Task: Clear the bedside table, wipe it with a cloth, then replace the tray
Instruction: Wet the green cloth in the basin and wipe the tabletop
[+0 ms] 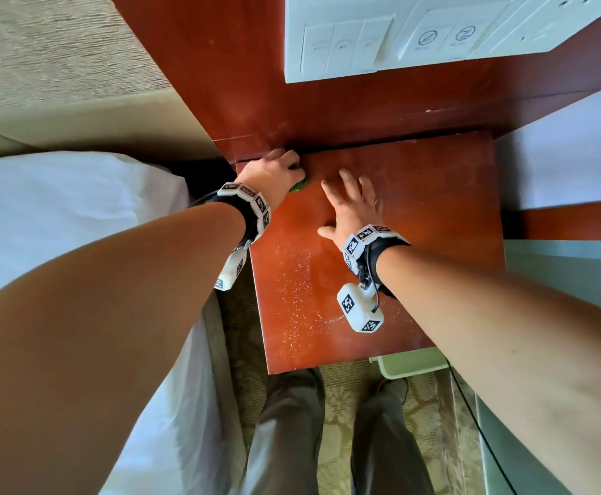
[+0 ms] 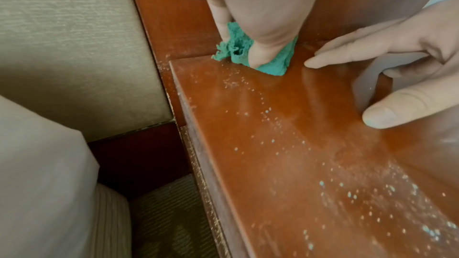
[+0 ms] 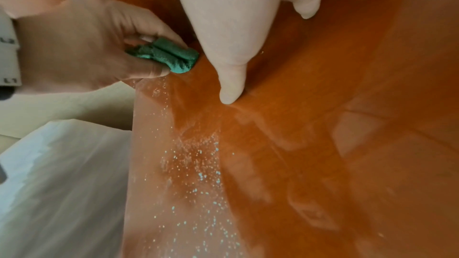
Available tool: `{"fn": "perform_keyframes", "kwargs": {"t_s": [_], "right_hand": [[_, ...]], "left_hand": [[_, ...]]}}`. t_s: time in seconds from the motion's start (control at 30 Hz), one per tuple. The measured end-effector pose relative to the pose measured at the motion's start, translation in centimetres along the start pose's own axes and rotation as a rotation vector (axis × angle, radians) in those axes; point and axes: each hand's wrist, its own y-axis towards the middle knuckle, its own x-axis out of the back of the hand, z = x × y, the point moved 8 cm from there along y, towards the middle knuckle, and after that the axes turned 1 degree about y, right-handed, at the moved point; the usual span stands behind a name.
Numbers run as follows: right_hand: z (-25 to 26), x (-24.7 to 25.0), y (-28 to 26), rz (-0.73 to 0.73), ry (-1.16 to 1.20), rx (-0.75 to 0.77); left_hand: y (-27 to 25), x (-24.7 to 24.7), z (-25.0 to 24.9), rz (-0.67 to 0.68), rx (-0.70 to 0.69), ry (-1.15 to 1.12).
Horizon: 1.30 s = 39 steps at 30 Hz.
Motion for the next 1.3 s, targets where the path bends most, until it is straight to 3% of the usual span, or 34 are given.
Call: {"fn": "perform_keyframes", "kwargs": {"t_s": [0.37,0.53,0.73,0.87,1.03,1.3], "right_hand": [[-0.1,-0.5,0.0,0.041,-0.022,0.005],[-0.2,-0.7,0.0,0.041,-0.002,0.012],[-0.3,-0.9,0.1,0.04,0.012,0.011],[-0.3,-0.9,0.0,0.04,0.011,0.013],[-0.2,-0.8,-0.1,0.073,-0.012,0.003],[-0.1,-0.8,-0.1,0.118,-0.065,0.005]], "left_hand": [[-3.5,-2.3,1.3,0.03,0.044,-0.041],[-1.1,0.0,-0.1,-0.066,-0.057,0.017],[0.5,-0.2,0.8,-0.006,-0.119,0.03],[-0.3,-0.9,2.4,0.043,-0.007,-0.042],[-2.2,-2.5,3.8,-0.033,0.133,-0.189],[-5.6,-4.7,2.3,-0.038,0.252,-0.3]]}}
